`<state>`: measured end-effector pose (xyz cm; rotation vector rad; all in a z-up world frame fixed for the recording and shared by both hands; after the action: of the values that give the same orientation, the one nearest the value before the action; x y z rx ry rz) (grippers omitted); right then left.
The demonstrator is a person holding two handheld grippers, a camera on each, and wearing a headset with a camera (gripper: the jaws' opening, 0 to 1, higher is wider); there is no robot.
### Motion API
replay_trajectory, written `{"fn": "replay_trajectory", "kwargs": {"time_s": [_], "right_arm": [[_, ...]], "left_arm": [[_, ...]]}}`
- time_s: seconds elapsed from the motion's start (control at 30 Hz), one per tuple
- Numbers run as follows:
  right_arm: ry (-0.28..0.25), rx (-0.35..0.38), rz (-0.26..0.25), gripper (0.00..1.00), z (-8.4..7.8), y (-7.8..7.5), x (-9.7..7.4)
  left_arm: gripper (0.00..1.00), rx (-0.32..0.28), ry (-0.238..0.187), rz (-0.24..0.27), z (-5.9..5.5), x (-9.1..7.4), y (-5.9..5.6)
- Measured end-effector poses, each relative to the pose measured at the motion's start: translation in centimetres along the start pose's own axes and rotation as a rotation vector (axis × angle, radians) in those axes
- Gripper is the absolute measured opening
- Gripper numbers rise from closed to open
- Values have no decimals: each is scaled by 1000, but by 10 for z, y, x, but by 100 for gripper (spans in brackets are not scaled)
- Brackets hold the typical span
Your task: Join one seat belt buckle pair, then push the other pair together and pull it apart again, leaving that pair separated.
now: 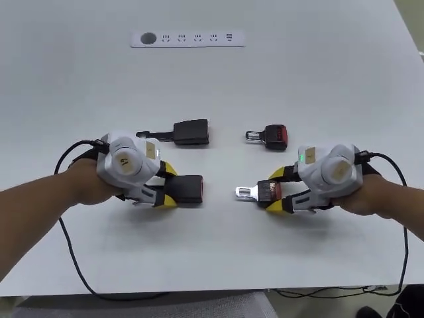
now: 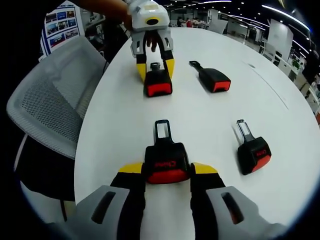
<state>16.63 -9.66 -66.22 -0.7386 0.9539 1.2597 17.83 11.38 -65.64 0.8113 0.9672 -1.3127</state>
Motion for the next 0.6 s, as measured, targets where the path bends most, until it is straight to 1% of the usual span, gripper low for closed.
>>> {"fn": "replay_trajectory", "kwargs": {"time_s": [0.07,0.13,0.2,0.23,0.27,0.37,0.4,0.43,0.6], "right_arm": [[-2,-3,1,32,3,1,2],[-1,-5,2,32,7,1,5],[-4,-13,1,32,14,3,10],[-20,-22,4,32,19,4,11],[-10,-15,3,32,20,5,12],[-34,-21,11,32,26,4,16],[-47,-24,18,32,31,8,18],[-41,-21,15,32,31,8,19],[-52,-25,23,32,40,5,21]], "left_arm": [[33,1,2,0,1,0,-1],[33,1,1,0,-1,1,1],[33,-1,-1,0,-2,2,3],[33,-1,-2,0,-2,2,3],[33,-2,-1,0,-2,2,3],[33,-5,-1,0,-2,1,2],[33,-5,-1,0,-2,1,2],[33,-5,1,1,-2,1,2],[33,-4,5,1,-2,2,2]]}}
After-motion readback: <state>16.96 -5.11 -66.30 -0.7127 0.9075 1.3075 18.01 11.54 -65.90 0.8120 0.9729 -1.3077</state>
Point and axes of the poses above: the centre of the closed fingertips' face, and the gripper's own axes: x roughly forward along the fingers, y roughly to its left, z roughly out of its top, the point moved 4 cm from there along -x, roughly backward along the fingers, and after that the axes turned 12 degrees about y, right-handed, at the moved point
